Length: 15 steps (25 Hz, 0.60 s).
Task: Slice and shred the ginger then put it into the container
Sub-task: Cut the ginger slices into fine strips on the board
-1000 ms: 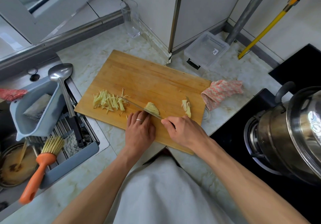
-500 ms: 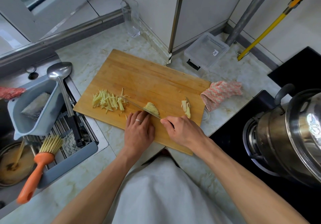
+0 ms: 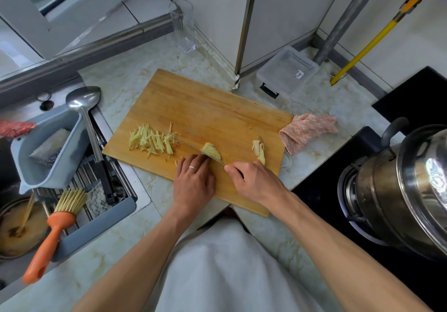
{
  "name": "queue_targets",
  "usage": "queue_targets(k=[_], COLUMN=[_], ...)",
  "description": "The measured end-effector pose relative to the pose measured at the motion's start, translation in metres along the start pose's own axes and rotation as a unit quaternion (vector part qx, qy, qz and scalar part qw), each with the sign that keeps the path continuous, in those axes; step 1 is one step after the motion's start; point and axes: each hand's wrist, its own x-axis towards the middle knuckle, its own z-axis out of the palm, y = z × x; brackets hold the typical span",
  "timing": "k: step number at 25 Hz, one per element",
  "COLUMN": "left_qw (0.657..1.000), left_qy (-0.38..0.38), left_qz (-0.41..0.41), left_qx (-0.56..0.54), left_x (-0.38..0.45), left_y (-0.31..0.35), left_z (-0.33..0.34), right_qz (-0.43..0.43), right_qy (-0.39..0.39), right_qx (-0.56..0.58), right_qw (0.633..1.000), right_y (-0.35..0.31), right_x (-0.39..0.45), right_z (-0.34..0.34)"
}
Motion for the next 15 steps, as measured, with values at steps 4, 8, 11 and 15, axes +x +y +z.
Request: queue_targets(k=[4,8,11,15], left_qw=[1.0,1.0,1.0,0.999], left_qy=[-0.009,-0.008,-0.012,-0.03], left_qz=[-0.002,0.005,0.01,0.007], left_qx=[0.005,0.008,0.011,0.016], left_x=[0.0012,0.003,0.0035,0.0031], left_y=[-0.0001,-0.0006,-0.0016,-0.0014], left_z=[-0.0008,-0.0021,-0.0027,-0.005], right_qz=[0.009,0.011,0.008,0.023], right_qy=[-0.005,-0.005,0.001,-0.008], right_qx=[-0.003,-0.001,0.009,0.015], right_qw=[1.0,1.0,1.0,1.0], right_y=[0.0011,0.0002,-0.0006,-0.0001], right_x=[-0.0035,-0.0024,-0.0002,-0.0009], right_z=[0.0004,0.0027,0.0013,0.002])
